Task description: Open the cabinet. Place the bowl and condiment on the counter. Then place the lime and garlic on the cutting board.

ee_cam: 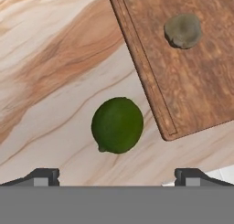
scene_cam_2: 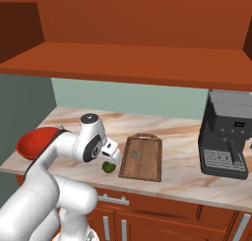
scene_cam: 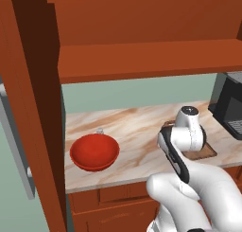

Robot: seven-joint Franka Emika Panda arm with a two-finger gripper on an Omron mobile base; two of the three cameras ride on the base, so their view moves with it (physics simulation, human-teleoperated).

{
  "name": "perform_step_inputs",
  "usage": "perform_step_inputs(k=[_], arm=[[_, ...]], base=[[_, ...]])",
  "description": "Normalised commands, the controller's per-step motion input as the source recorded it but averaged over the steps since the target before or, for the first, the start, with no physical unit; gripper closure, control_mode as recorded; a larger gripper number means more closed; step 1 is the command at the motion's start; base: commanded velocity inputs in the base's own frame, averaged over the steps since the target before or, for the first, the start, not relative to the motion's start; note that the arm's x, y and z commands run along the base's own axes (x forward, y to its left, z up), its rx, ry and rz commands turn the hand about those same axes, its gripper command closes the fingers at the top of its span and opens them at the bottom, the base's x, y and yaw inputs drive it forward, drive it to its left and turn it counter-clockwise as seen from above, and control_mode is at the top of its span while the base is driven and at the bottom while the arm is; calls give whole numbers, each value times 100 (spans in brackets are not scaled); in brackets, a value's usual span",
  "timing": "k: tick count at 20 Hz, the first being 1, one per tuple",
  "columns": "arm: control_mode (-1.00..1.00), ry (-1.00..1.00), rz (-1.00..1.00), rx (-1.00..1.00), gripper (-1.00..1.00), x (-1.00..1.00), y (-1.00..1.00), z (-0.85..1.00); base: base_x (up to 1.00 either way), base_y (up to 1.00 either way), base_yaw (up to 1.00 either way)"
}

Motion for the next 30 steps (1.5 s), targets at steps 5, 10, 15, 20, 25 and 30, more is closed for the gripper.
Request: perform_step_inputs(k=[5, 10, 15, 20, 25, 30], arm=[[-100, 0, 0, 0, -100, 0, 0, -14], [-100, 0, 0, 0, -100, 0, 0, -15], [-100, 0, 0, 0, -100, 5, 0, -19], [-100, 0, 0, 0, -100, 6, 0, -21], [-100, 0, 0, 0, -100, 5, 0, -22], [-100, 0, 0, 0, -100, 6, 0, -19]], base=[[0, 0, 0], [0, 0, 0], [0, 0, 0], [0, 0, 0], [0, 0, 0], [0, 0, 0]])
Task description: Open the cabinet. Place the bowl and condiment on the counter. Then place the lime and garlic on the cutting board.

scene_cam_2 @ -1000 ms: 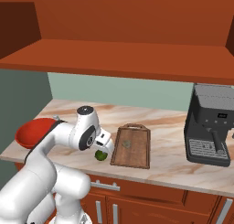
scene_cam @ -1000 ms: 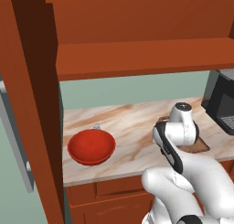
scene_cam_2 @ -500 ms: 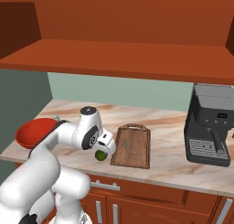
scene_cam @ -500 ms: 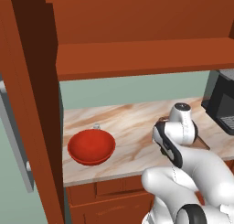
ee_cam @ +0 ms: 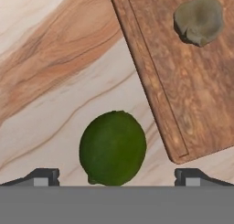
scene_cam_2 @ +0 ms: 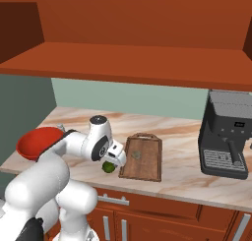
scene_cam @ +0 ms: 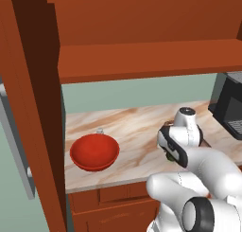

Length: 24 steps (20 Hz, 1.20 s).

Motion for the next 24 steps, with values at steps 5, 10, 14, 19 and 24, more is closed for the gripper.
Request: perform_step_inputs(k=[5, 10, 14, 19, 24], arm=[[-100, 0, -1, 0, -100, 4, 0, -19], [-100, 0, -1, 0, -100, 3, 0, -17], [-100, 0, -1, 0, -100, 3, 0, -15], [-100, 0, -1, 0, -100, 3, 0, -12], [-100, 0, -1, 0, -100, 4, 0, -10]], base=[[0, 0, 0], [0, 0, 0], [0, 0, 0], [0, 0, 0], [0, 0, 0]])
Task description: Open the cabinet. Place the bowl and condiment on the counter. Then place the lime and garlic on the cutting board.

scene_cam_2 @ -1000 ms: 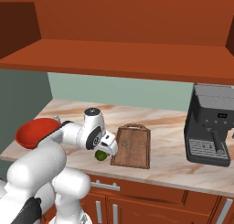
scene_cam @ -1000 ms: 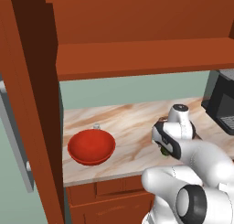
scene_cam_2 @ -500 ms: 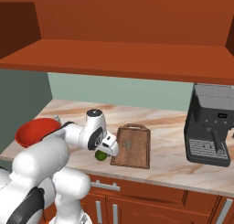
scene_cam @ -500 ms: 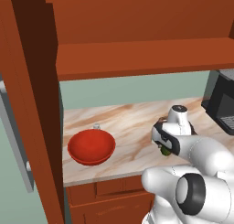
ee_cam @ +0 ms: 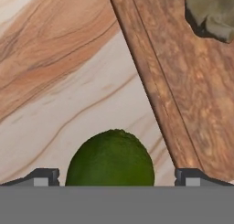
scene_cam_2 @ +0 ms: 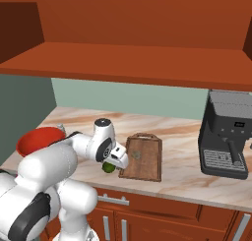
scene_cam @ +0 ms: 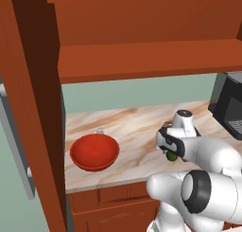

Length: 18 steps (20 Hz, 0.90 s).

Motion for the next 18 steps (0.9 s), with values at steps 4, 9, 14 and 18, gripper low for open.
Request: perform_step_inputs(k=[4, 9, 14, 18], arm=[[-100, 0, -2, -1, -100, 1, 1, -7], [-100, 2, -3, -1, -100, 0, 0, -4], [-100, 2, -3, -1, -100, 0, 0, -7], [-100, 1, -4, -1, -100, 0, 0, -12]], base=[[0, 0, 0], [0, 0, 0], [0, 0, 0], [0, 0, 0]])
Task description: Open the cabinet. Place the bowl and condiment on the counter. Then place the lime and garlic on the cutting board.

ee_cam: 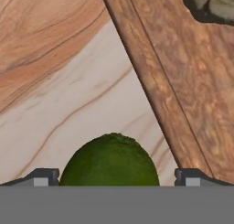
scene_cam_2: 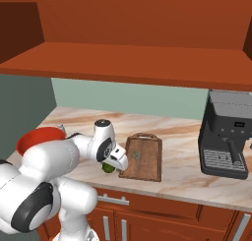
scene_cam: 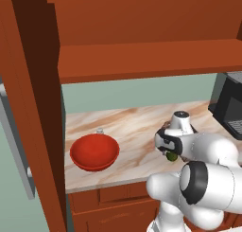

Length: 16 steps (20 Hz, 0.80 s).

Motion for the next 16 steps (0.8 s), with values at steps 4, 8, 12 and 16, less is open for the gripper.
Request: perform_step_inputs(k=[4, 8, 12, 16], arm=[[-100, 1, -4, -2, -100, 0, 0, -15], [-100, 3, -4, -3, 100, 0, 3, -15], [-100, 0, -3, -1, 100, 0, 0, -13], [-100, 0, -3, 0, 100, 0, 0, -6]], base=[[0, 0, 0], [0, 0, 0], [0, 0, 0], [0, 0, 0]])
